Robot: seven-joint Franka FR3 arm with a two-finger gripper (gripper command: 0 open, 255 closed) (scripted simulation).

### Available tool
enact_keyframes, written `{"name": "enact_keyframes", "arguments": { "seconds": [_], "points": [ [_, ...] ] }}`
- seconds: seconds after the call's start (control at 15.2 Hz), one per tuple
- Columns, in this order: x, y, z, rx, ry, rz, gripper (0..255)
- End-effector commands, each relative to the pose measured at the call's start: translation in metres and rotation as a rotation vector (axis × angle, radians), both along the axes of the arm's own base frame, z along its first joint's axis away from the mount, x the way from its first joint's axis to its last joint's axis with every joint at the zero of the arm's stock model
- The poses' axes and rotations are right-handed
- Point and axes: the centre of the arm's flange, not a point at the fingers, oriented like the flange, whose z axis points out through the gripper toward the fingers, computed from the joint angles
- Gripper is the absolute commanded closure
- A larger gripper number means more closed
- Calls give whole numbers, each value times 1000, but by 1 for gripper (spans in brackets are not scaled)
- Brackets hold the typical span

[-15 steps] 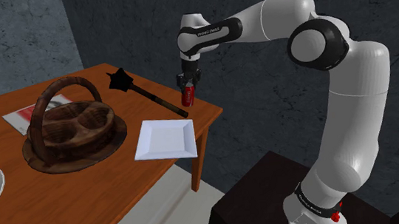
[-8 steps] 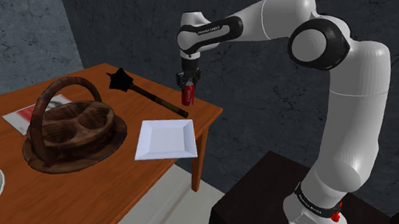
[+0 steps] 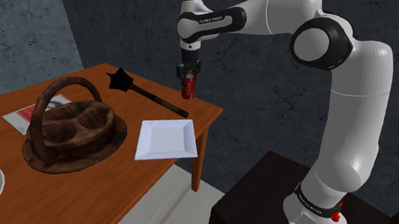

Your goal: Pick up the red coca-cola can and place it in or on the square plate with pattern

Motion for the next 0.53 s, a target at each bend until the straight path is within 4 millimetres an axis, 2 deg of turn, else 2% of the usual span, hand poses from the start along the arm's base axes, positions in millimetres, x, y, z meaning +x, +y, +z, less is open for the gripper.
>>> {"name": "enact_keyframes", "arguments": {
  "seconds": [0.0,0.46],
  "points": [
    [0,0,12,0,0,0,255],
    [-1,0,44,0,0,0,255]
  ]
}}
